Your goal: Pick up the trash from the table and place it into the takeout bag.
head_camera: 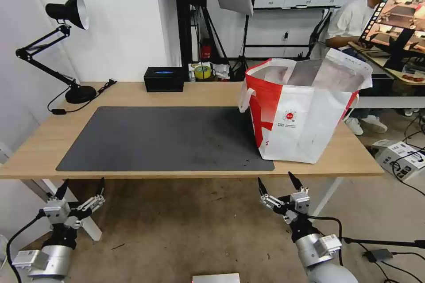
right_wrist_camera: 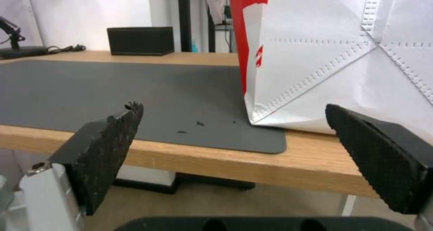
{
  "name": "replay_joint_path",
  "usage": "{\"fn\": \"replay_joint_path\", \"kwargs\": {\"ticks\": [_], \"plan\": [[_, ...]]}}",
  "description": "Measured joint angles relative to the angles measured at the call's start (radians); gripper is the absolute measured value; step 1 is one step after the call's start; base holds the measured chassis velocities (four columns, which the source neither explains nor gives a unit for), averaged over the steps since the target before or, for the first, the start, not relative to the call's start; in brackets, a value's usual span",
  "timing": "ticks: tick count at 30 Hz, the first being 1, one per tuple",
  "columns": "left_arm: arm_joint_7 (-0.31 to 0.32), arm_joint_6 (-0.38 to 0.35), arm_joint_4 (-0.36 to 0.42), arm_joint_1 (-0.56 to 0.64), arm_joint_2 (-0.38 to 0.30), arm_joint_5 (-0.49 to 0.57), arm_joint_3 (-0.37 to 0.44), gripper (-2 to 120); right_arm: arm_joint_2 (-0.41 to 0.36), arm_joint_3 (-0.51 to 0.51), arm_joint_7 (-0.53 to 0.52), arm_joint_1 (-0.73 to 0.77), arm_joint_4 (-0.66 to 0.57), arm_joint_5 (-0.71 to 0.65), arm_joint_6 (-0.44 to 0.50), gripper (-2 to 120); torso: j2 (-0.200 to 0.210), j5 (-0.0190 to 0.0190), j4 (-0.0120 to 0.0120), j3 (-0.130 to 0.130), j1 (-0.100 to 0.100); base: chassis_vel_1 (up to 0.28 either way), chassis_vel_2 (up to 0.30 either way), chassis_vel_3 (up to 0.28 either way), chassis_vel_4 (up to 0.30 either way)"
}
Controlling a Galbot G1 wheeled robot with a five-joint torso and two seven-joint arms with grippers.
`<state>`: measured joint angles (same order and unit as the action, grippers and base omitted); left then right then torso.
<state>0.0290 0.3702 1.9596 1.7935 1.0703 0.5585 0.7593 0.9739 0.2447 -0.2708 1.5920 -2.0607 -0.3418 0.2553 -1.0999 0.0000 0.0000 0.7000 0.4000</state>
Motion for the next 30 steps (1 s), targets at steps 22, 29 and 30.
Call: {"fn": "replay_joint_path", "kwargs": {"ticks": [22,29,30], "plan": [[0.000,-0.003,0.003,-0.006,-0.001,0.002,-0.003,100,0.000,0.000,0.000,0.000,0.000,0.000,0.000,100,0.000,0.0000,0.0000,0.000,0.000,0.000,0.000,0.000,0.000],[0.000,-0.003,0.003,-0.006,-0.001,0.003,-0.003,100,0.000,0.000,0.000,0.000,0.000,0.000,0.000,100,0.000,0.0000,0.0000,0.000,0.000,0.000,0.000,0.000,0.000],[0.000,-0.003,0.003,-0.006,-0.001,0.003,-0.003,100,0.000,0.000,0.000,0.000,0.000,0.000,0.000,100,0.000,0.0000,0.0000,0.000,0.000,0.000,0.000,0.000,0.000]]}}
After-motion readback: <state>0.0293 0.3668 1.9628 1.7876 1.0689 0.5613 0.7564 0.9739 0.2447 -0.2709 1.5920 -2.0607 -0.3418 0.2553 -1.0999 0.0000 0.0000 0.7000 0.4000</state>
